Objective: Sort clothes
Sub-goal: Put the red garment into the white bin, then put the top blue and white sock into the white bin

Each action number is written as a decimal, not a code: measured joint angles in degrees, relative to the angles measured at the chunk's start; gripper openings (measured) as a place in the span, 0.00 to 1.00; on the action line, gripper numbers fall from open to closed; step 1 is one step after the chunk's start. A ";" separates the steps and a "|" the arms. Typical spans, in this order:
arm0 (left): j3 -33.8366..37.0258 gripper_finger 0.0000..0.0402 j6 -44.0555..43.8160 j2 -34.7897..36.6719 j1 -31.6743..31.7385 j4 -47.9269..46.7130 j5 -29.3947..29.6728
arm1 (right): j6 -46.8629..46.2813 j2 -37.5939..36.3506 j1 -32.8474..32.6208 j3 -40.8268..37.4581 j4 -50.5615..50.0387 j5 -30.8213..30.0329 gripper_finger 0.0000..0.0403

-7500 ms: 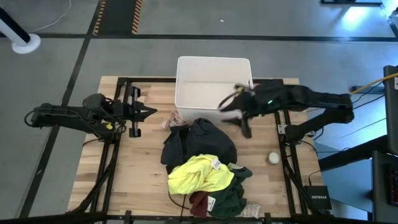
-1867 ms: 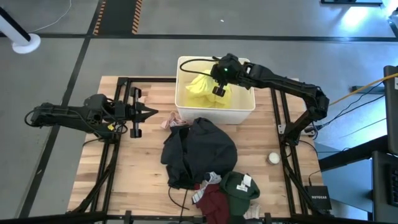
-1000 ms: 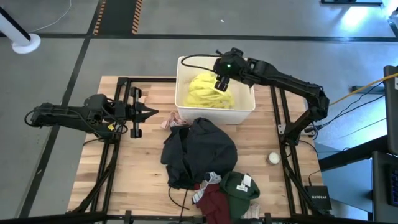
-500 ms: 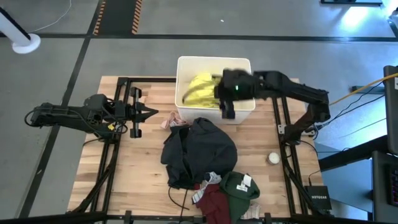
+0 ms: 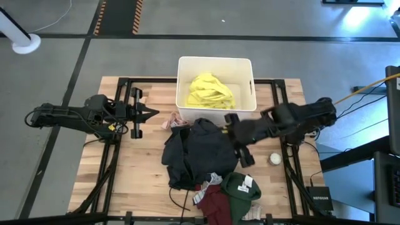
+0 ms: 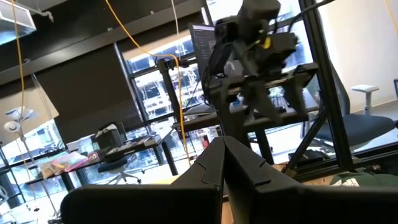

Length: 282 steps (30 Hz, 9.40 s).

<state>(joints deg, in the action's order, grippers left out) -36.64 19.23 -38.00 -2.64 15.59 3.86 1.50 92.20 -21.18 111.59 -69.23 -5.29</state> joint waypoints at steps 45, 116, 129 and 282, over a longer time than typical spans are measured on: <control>0.02 0.00 0.08 0.02 -0.01 -0.58 -0.04 | -50.37 11.68 -14.92 -29.20 37.66 3.22 0.57; 0.02 0.00 1.10 0.02 0.00 -3.16 -0.04 | -13.51 12.09 19.01 22.77 5.11 -31.74 0.10; 0.02 0.00 1.07 0.02 0.00 -3.13 -0.04 | -11.60 12.11 31.71 22.75 4.26 -34.18 0.10; -5.70 0.41 -8.36 -25.88 -0.41 11.63 -6.95 | -11.50 17.63 0.97 18.14 8.20 -35.59 0.04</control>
<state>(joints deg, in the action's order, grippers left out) -42.35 10.87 -63.88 -3.05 27.22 -3.09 -10.00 109.84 -20.21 129.73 -61.04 -40.88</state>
